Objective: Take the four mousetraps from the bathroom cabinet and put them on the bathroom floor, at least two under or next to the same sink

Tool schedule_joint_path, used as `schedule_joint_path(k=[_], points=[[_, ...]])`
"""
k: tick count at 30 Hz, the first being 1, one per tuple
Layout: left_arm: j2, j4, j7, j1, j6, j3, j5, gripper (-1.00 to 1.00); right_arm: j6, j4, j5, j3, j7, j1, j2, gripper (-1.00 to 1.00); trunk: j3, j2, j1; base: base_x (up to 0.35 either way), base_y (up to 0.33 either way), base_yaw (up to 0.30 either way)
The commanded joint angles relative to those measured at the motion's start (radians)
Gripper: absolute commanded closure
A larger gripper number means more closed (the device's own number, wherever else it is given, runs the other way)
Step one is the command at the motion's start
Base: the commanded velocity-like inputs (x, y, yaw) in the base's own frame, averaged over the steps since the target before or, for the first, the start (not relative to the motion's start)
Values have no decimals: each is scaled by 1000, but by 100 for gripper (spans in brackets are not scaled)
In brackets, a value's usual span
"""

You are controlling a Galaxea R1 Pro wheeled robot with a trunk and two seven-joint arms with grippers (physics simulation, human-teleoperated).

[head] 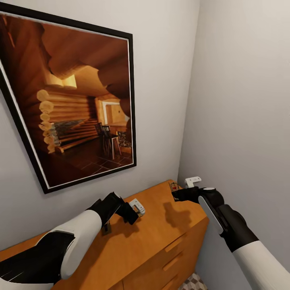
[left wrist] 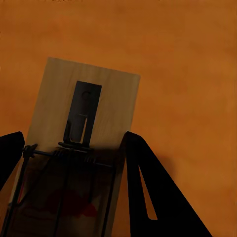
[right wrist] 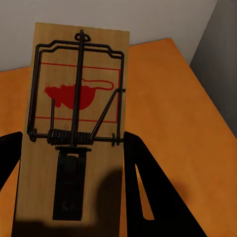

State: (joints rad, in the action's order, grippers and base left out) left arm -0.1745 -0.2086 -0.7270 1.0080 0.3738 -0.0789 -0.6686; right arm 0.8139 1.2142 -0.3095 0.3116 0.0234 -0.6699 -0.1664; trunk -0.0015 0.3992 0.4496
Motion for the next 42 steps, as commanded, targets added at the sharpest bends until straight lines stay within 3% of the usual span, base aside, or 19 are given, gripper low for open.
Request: schedule_joint_path(k=[1, 42], points=[[0, -2, -7, 0, 5, -4, -2, 100, 4, 1, 0, 1, 3, 0, -1, 100, -1, 1, 0, 0, 0, 0], [0, -3, -1, 0, 4, -4, -3, 100, 4, 1, 0, 1, 3, 0, -1, 100, -1, 1, 0, 0, 0, 0]])
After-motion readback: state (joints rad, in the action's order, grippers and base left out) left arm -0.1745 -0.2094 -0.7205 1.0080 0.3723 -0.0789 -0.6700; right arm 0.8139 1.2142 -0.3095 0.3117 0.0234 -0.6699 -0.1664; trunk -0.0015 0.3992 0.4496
